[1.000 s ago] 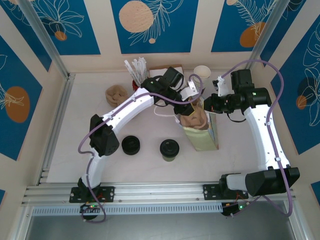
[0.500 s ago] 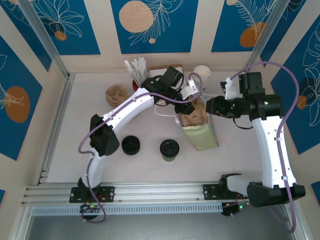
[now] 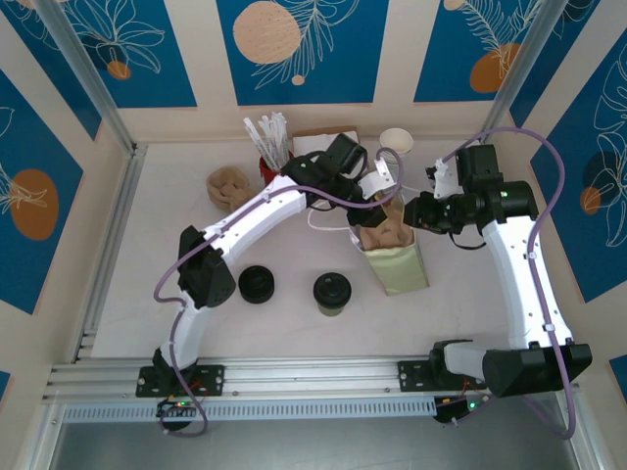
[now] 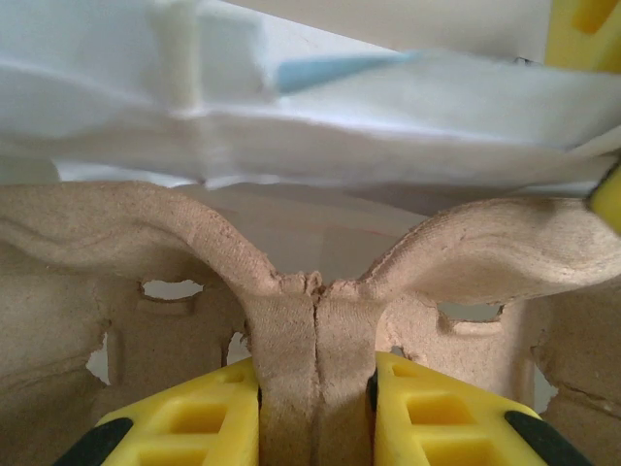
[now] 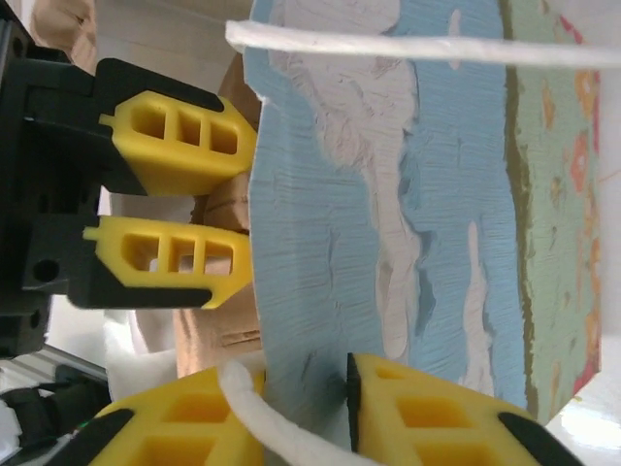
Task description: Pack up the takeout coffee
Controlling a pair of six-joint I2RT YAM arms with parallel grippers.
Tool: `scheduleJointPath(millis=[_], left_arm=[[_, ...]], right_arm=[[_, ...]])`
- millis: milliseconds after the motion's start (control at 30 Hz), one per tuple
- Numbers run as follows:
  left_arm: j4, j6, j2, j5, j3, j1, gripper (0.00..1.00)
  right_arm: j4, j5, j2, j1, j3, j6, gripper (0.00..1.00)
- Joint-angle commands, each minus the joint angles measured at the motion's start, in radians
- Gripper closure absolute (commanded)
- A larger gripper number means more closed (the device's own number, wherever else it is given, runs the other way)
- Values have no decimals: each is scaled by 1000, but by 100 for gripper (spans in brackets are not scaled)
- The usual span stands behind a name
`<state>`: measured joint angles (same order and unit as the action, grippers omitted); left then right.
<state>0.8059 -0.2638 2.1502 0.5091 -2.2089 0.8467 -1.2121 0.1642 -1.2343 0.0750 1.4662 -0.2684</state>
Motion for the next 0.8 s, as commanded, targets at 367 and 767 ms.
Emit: scheduleJointPath(millis=[367, 767], left_arm=[[39, -35, 111, -76, -121, 67, 74], [122, -84, 35, -125, -94, 62, 74]], right_arm=[[67, 121, 43, -64, -81, -29, 97], [144, 379, 59, -99, -104, -144, 98]])
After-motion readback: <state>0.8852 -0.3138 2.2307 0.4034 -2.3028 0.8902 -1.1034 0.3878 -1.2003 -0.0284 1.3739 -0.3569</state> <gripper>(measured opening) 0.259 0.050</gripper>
